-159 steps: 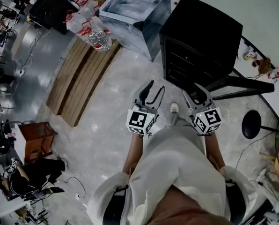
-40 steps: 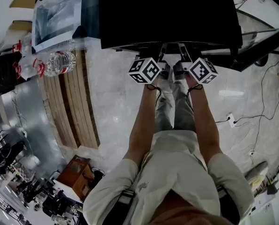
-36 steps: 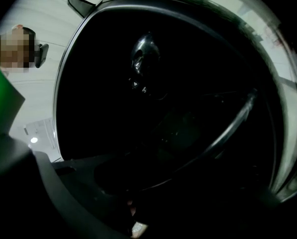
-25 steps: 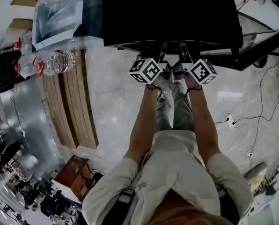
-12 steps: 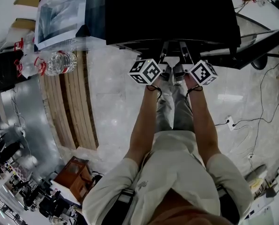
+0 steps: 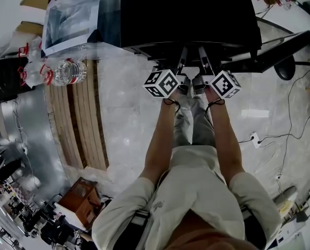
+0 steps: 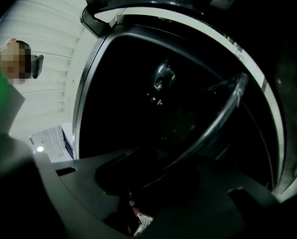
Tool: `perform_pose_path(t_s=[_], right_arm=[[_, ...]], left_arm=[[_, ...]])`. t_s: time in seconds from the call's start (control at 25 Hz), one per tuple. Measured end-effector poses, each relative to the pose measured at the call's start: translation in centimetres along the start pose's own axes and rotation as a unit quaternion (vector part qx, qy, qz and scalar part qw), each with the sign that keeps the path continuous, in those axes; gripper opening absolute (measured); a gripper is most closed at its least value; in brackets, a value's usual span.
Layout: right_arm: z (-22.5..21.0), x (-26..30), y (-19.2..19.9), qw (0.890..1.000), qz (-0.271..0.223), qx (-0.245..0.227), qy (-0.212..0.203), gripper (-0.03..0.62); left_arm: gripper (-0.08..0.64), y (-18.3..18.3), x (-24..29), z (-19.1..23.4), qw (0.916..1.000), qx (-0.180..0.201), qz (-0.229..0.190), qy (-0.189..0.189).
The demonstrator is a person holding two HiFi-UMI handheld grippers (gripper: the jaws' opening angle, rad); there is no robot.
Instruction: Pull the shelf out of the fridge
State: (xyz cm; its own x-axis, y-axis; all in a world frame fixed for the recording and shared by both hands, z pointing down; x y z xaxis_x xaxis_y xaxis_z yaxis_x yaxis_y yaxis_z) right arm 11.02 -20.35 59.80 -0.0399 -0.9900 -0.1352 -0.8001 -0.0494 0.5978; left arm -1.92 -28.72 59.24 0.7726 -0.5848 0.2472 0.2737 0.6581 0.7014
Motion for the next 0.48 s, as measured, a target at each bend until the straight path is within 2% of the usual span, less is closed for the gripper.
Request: perform_pose_path(t_s=[0.48], right_arm=[[2.1, -2.7, 0.6, 1.000, -0.004, -0.001, 0.004, 0.101]], left_arm=[[0.135, 0.4, -3.1, -1.1, 1.0000, 0.000, 0.003, 0.007]])
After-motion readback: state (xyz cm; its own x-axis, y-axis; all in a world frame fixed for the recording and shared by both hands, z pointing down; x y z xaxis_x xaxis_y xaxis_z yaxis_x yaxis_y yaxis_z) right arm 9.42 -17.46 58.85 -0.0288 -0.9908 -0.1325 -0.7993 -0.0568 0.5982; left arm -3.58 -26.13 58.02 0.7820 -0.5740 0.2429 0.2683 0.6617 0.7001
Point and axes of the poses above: the fingertips, and each gripper's own axes: x forward along the fingers, z to its left, y out of its underside, the point moved 6 cm from there along -x, backward along the fingers, and after that the axes turned 13 degrees about -y, right-handed, at the moved point
